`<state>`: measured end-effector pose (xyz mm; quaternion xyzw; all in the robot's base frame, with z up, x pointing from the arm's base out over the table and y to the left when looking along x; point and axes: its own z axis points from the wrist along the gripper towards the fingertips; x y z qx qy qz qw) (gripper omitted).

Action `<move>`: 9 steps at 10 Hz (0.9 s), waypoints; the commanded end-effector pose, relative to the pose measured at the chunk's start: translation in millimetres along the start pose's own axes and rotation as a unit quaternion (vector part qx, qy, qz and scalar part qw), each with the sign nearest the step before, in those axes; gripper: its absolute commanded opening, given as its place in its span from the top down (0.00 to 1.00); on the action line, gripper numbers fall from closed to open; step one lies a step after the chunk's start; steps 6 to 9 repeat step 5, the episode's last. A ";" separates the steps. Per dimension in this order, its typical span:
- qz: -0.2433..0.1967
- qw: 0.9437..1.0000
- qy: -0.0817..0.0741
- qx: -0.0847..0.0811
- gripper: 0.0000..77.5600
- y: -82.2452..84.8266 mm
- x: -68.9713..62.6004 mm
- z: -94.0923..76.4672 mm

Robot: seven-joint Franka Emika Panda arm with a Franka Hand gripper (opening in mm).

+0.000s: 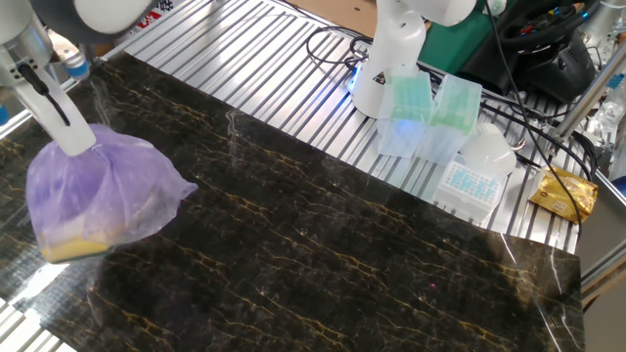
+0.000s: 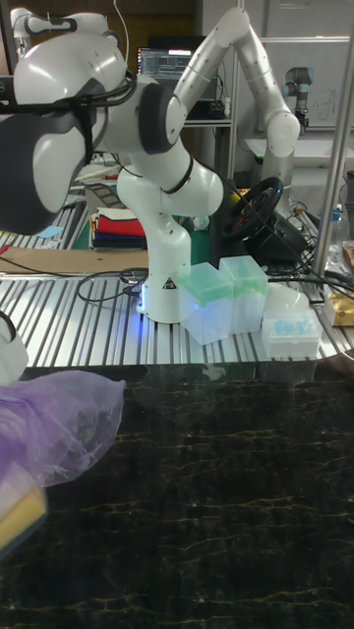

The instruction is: Pick up a bag of things

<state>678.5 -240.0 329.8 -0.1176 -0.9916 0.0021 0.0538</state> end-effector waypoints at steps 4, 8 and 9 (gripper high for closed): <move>-0.002 1.000 -0.022 0.016 0.99 0.3 0.8 -1.6; -0.001 1.000 -0.025 0.016 0.99 0.3 0.8 -1.5; -0.001 1.000 -0.025 0.016 0.99 0.3 0.8 -1.5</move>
